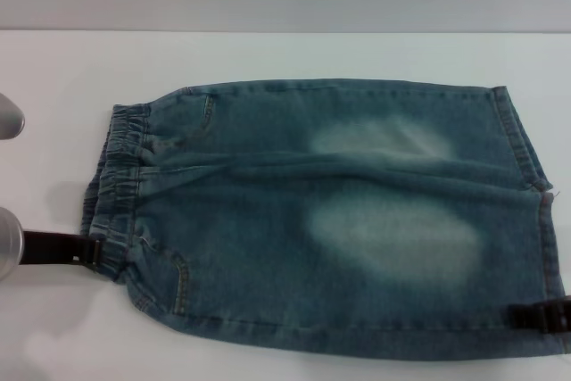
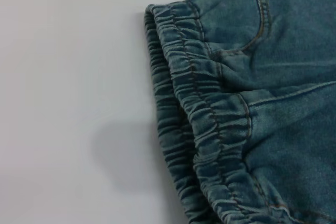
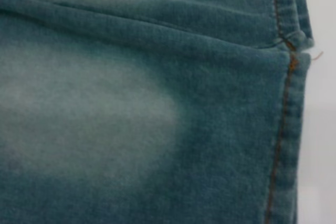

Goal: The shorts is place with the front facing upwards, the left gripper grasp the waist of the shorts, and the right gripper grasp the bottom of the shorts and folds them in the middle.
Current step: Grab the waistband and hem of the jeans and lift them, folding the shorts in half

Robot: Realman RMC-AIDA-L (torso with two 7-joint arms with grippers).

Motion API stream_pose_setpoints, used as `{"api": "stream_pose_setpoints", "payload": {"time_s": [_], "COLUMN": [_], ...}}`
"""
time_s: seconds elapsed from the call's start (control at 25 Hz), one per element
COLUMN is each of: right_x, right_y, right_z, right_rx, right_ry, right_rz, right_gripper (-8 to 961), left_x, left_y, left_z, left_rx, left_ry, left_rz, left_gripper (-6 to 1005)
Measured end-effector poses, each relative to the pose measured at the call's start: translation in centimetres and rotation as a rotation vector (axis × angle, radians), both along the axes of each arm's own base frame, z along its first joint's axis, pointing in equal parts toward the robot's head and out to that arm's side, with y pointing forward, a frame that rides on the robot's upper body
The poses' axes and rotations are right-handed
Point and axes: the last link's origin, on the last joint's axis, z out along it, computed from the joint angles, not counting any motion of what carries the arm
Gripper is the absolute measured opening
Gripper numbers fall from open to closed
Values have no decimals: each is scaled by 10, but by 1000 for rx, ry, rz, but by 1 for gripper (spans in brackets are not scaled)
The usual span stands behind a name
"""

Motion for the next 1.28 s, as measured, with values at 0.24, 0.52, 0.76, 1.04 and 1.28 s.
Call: {"api": "stream_pose_setpoints", "payload": {"time_s": [0.24, 0.52, 0.76, 1.04, 1.28], "right_x": [-2, 0, 1, 0, -1], "right_y": [1, -1, -2, -3, -3], "right_z": [-2, -2, -2, -2, -5], "right_rx": [-5, -18, -20, -20, -28], "right_ry": [2, -4, -5, -2, 0], "right_rz": [9, -3, -7, -6, -3], "right_gripper": [726, 726, 727, 705, 686], "left_x": [0, 1, 2, 4, 5], "left_y": [0, 1, 2, 3, 3], "left_z": [-1, -1, 0, 0, -1], "left_rx": [-3, -2, 1, 1, -2], "left_ry": [-1, -3, -4, -4, -4], "left_rz": [-1, -3, -6, -11, -16], "left_gripper": [25, 25, 25, 25, 25]}}
